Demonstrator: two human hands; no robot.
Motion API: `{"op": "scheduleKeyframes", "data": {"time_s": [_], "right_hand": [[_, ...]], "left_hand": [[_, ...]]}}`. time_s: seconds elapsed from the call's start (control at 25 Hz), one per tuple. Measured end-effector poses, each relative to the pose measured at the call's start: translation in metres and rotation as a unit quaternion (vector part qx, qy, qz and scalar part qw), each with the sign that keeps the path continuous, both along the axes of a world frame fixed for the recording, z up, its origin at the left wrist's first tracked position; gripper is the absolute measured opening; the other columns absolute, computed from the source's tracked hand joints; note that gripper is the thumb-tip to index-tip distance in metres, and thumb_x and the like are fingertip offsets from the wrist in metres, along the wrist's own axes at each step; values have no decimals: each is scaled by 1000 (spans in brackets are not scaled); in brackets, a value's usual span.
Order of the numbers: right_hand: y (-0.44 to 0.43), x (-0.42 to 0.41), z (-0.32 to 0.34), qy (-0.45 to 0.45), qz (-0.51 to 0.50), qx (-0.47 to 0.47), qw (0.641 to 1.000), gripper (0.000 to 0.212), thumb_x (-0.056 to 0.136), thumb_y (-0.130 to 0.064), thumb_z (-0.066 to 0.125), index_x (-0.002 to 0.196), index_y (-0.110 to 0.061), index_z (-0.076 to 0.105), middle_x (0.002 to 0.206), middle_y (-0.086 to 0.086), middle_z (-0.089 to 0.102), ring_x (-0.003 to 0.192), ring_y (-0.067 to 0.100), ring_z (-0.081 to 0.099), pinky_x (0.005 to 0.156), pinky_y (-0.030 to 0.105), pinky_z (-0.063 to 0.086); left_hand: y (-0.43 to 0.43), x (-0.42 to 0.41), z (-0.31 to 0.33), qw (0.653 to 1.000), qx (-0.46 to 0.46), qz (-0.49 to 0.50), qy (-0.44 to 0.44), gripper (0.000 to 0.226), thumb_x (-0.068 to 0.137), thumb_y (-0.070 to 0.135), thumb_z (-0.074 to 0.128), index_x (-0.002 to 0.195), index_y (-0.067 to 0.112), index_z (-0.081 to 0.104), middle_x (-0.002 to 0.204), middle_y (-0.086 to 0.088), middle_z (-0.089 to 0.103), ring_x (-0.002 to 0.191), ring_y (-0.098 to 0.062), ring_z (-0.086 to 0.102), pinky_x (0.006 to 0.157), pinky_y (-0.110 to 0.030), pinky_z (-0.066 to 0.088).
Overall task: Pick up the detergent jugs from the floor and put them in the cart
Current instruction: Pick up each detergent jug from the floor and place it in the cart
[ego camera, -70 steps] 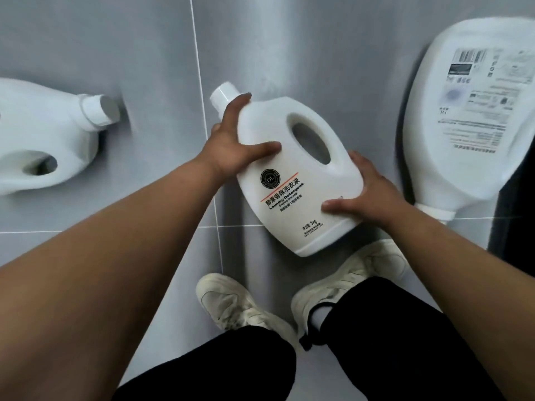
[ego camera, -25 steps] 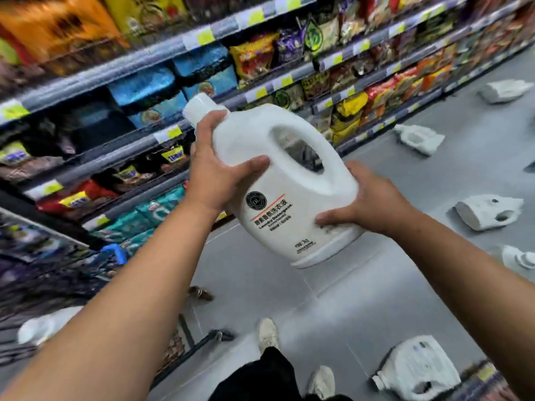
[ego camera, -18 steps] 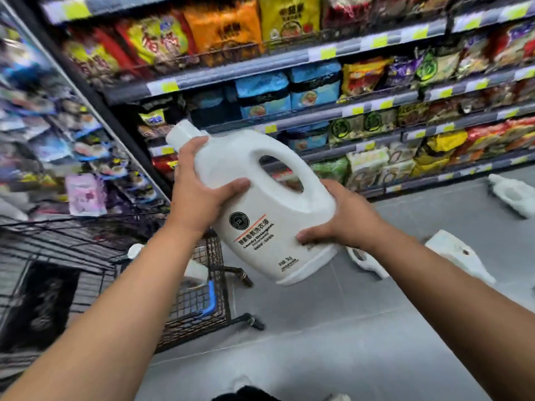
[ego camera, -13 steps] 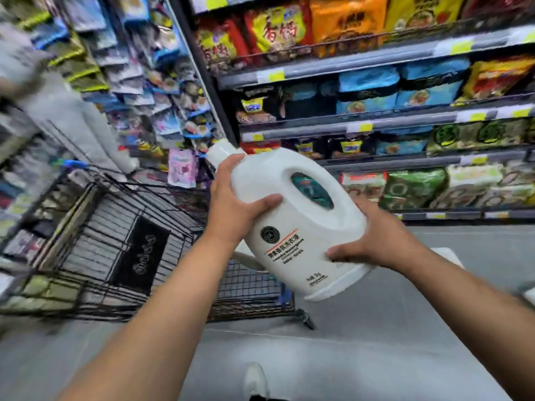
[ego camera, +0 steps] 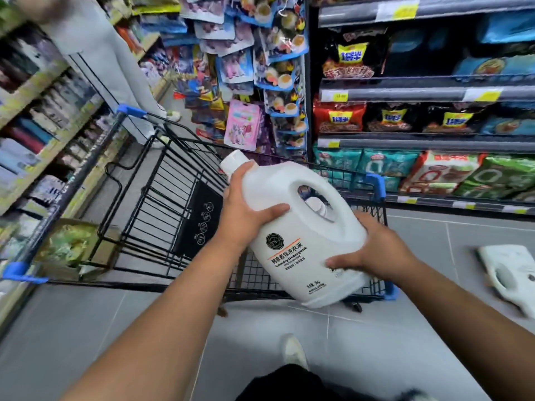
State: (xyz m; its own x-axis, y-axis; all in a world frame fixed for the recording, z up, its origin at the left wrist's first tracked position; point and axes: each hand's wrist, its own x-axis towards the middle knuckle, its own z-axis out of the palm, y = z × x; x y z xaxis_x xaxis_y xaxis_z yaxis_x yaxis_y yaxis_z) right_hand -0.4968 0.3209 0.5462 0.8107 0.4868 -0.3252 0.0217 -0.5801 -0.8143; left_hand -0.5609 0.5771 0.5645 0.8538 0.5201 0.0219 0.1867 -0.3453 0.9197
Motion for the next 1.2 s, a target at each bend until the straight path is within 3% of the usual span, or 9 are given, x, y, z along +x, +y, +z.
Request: {"op": "scheduleKeyframes", "data": {"time_s": [0.16, 0.28, 0.36, 0.68, 0.8, 0.92, 1.04, 1.2], "right_hand": [[19, 6, -33, 12, -11, -39, 999, 99, 37, -47, 95, 125, -36, 51, 106, -16, 63, 99, 13, 59, 85, 33, 50], [19, 21, -59, 19, -14, -49, 999, 98, 38, -47, 96, 125, -34, 52, 105, -18, 62, 98, 11, 59, 78, 28, 49], [18, 35, -75, 27, -15, -57, 998, 99, 38, -43, 96, 126, -35, 50, 103, -18, 62, 96, 10, 58, 74, 26, 46], [2, 43, -156, 24, 0, -92, 996, 108, 29, -52, 95, 126, -37, 49, 115, -5, 60, 104, 18, 55, 87, 36, 51], [2, 46, -184, 38, 4, -117, 992, 112, 29, -52, 95, 129, -40, 46, 121, -3, 56, 110, 19, 51, 90, 34, 48], [4, 47, -210, 24, 11, -132, 991, 117, 27, -59, 91, 131, -43, 40, 129, 0, 51, 120, 24, 45, 101, 43, 44], [4, 40, -231, 29, 5, -138, 990, 116, 31, -53, 93, 133, -42, 38, 131, 2, 46, 124, 28, 39, 104, 46, 41], [4, 35, -251, 33, -4, -151, 988, 116, 33, -47, 94, 133, -42, 36, 130, 2, 48, 123, 30, 41, 103, 49, 42]], "left_hand": [[20, 17, -37, 999, -33, -13, 38, 117, 43, 61, 89, 136, 57, 19, 145, -5, 45, 130, -22, 49, 108, -47, 44], [20, 32, -61, 997, -48, -17, 56, 120, 43, 62, 89, 140, 53, 19, 145, -3, 44, 129, -21, 49, 107, -47, 45], [16, 41, -80, 996, -65, -14, 55, 115, 46, 60, 91, 137, 55, 22, 143, -4, 45, 128, -21, 50, 106, -48, 46], [-7, 35, -158, 993, -94, 29, 72, 111, 42, 60, 92, 129, 68, 23, 144, -9, 44, 130, -21, 49, 108, -48, 44], [-11, 30, -180, 992, -87, 52, 71, 113, 41, 62, 92, 130, 71, 23, 147, -8, 40, 132, -23, 46, 110, -49, 42], [-12, 24, -202, 994, -65, 58, 66, 111, 42, 65, 91, 129, 71, 22, 146, -13, 38, 131, -26, 46, 109, -49, 42], [-12, 19, -218, 996, -39, 35, 68, 107, 45, 63, 90, 126, 74, 20, 146, -13, 36, 130, -25, 45, 110, -41, 42], [-18, 19, -226, 995, -9, -5, 101, 102, 45, 56, 88, 117, 78, 19, 142, -9, 37, 120, -17, 46, 100, -17, 41]]}}
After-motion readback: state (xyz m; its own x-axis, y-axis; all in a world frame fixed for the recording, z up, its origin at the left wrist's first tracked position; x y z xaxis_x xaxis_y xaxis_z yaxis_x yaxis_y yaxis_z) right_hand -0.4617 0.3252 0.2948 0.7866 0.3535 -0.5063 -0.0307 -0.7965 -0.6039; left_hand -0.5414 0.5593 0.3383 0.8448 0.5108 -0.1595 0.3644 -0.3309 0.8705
